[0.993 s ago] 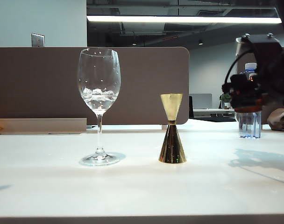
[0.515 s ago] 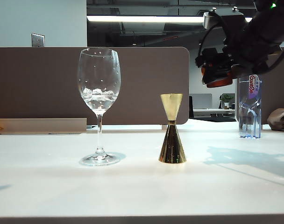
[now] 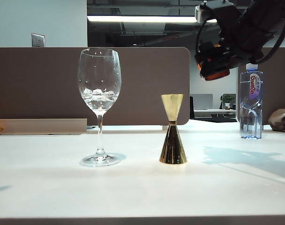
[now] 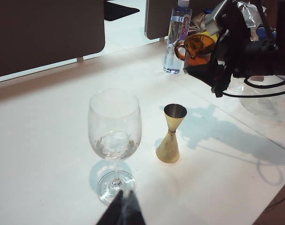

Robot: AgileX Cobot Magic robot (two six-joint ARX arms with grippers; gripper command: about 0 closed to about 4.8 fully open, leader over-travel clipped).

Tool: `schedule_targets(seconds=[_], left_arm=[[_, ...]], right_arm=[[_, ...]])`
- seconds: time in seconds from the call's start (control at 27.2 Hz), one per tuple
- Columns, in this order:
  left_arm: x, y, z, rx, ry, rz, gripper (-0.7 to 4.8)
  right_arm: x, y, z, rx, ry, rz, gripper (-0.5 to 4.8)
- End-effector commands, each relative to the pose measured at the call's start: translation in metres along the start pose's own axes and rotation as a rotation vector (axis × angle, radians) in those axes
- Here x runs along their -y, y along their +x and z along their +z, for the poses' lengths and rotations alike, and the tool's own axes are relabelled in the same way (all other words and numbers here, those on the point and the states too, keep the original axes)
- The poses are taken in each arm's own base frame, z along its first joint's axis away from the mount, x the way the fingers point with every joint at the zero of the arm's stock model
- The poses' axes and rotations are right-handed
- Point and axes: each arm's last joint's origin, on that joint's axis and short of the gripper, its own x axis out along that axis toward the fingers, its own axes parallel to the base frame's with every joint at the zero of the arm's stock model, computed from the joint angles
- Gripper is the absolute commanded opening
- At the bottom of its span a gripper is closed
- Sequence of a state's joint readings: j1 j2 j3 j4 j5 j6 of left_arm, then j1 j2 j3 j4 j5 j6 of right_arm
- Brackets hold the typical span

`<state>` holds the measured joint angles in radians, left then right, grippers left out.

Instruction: Pick up the small amber measuring cup and pour the water in it into the jigger, then pick up the jigger and pour the water in it into the wine glass.

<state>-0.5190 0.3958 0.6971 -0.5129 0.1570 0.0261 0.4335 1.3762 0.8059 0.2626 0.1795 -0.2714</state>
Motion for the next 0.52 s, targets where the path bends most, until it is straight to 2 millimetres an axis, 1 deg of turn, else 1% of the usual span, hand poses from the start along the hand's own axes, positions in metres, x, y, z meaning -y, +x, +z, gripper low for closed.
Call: schedule_targets(seconds=[0.04, 0.11, 0.37, 0.52], left_arm=[[0.000, 0.000, 0.002, 0.015, 0.005, -0.003, -0.02], [0.000, 0.000, 0.002, 0.015, 0.005, -0.003, -0.02], [0.000, 0.000, 0.002, 0.015, 0.005, -0.003, -0.02], [0.000, 0.000, 0.002, 0.015, 0.005, -0.003, -0.02]], right_arm=[[0.000, 0.001, 0.003, 0.015, -0.039, 0.003, -0.01], [-0.002, 0.001, 0.002, 0.019, -0.067, 0.041, -0.01], [-0.029, 0.001, 0.003, 0.020, -0.199, 0.123, -0.01], [-0.030, 0.002, -0.001, -0.006, -0.256, 0.135, -0.01]])
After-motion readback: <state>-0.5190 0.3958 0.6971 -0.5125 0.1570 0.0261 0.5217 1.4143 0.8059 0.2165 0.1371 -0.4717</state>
